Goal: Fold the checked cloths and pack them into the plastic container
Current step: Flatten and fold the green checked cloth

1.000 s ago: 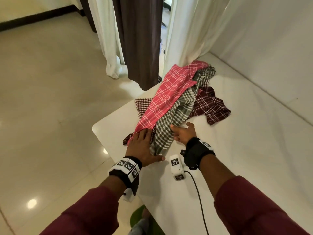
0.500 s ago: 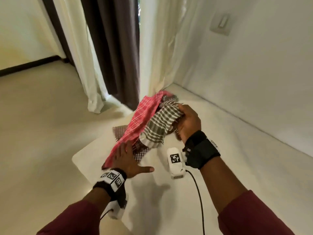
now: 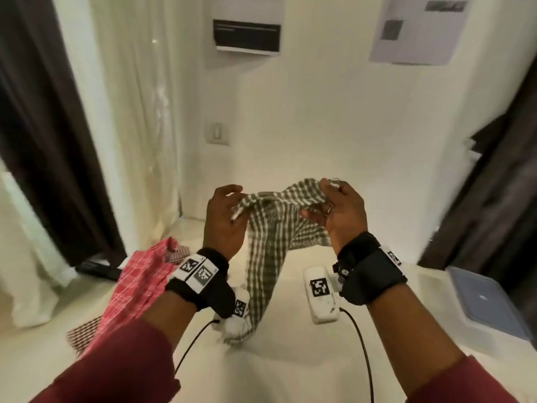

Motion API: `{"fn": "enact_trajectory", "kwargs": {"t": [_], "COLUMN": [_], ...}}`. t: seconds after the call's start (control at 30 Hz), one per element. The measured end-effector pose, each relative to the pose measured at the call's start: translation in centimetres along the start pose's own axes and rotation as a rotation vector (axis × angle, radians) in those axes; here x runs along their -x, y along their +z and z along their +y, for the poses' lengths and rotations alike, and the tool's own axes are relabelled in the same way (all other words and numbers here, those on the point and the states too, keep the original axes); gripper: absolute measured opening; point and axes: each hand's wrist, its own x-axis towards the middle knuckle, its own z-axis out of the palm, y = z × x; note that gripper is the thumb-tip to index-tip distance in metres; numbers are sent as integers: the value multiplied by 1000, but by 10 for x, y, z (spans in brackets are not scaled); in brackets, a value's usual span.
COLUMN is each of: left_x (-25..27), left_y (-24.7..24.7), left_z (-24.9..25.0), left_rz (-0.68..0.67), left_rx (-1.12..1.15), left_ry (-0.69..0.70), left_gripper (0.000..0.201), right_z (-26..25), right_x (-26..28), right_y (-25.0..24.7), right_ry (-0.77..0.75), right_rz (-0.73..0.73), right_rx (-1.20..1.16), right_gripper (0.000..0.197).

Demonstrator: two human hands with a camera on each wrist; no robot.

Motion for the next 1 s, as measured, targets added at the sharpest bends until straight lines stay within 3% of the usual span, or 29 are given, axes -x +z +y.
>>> {"fn": "enact_trajectory", "kwargs": {"t": [0.13,0.23,0.33,0.53,0.6,0.7,0.77,0.83,0.9,0.97,1.0], "left_x": [-32,-58,-81,-113,-127,-136,-136,-135,-137,-145,-149], "left_y": [34,52,69,92,103,120,133,143,150,158,161], "left_z": [38,69,91,105,97,83,70,58,50,49,49], "left_rz": [-154,-230,-283,-344,-427,-622,-658,-636,-593,-470,-379], "left_rx": [143,150,124,66,-33,-137,-80,115,374,635,758], "left_ry": [-105,-108,-71,-83,-122,-279,-472,-689,-826,-825,-795], "left_gripper": [22,31,38,34,45,40,34,26,28,29,27], "right_z": [-28,-46,-63,-97,-106,-114,-112,-107,-106,-112,-117], "right_x": [-6,-9,-9,-17,-22,-43,-64,-85,-105,-120,-126], "right_y": [-55,-89,-111,-132,-142,-155,-164,-172,-178,-179,-179], "right_ry": [-243,-499,-663,-398,-254,23,227,355,275,22,-134], "right_rz": [229,383,365,105,24,-93,-171,-201,-132,56,157], "right_rx": [389,688,1000,827,1014,1373,1625,1812,1885,1821,1753], "right_gripper": [29,28,25,43,59,74,78,70,43,21,19]}}
